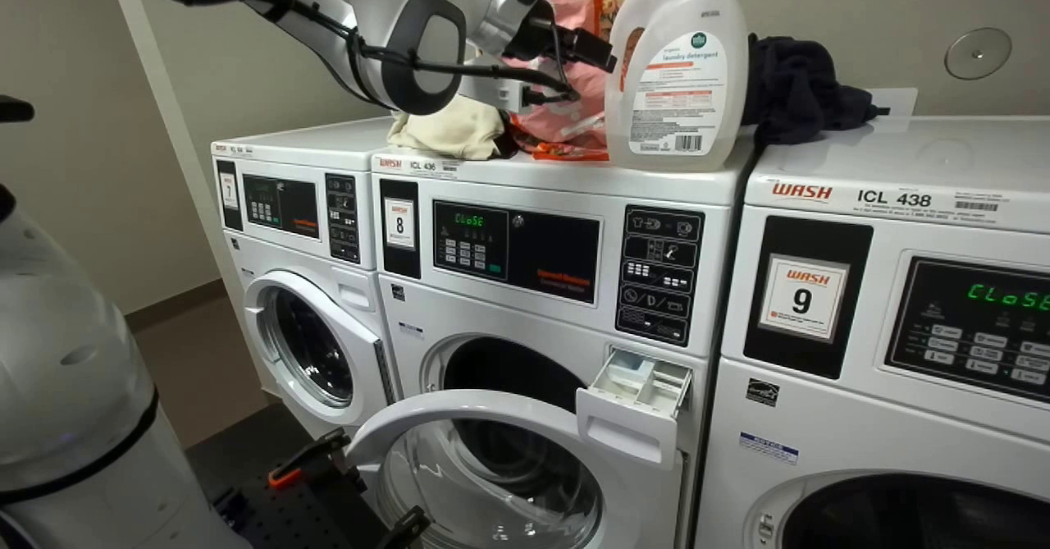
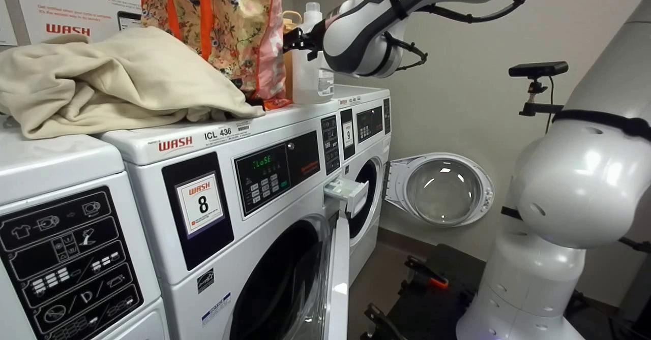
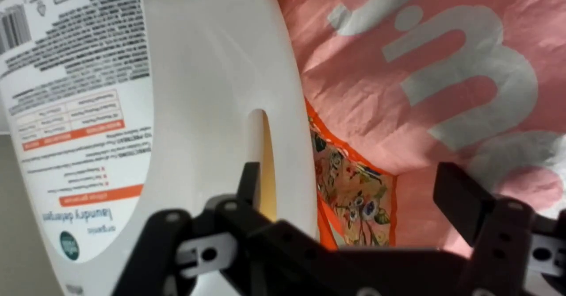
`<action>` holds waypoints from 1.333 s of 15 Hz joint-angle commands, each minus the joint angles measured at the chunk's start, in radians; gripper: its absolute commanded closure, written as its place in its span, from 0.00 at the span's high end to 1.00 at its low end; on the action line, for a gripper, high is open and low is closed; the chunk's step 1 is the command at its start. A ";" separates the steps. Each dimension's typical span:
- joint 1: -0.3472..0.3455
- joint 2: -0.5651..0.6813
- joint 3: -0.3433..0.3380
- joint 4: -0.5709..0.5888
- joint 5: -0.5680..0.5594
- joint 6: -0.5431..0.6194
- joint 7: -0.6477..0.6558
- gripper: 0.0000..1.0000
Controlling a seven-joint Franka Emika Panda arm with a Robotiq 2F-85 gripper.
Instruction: Move the white bottle to the left
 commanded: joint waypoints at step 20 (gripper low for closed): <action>-0.018 0.098 -0.040 0.095 0.029 0.000 0.079 0.08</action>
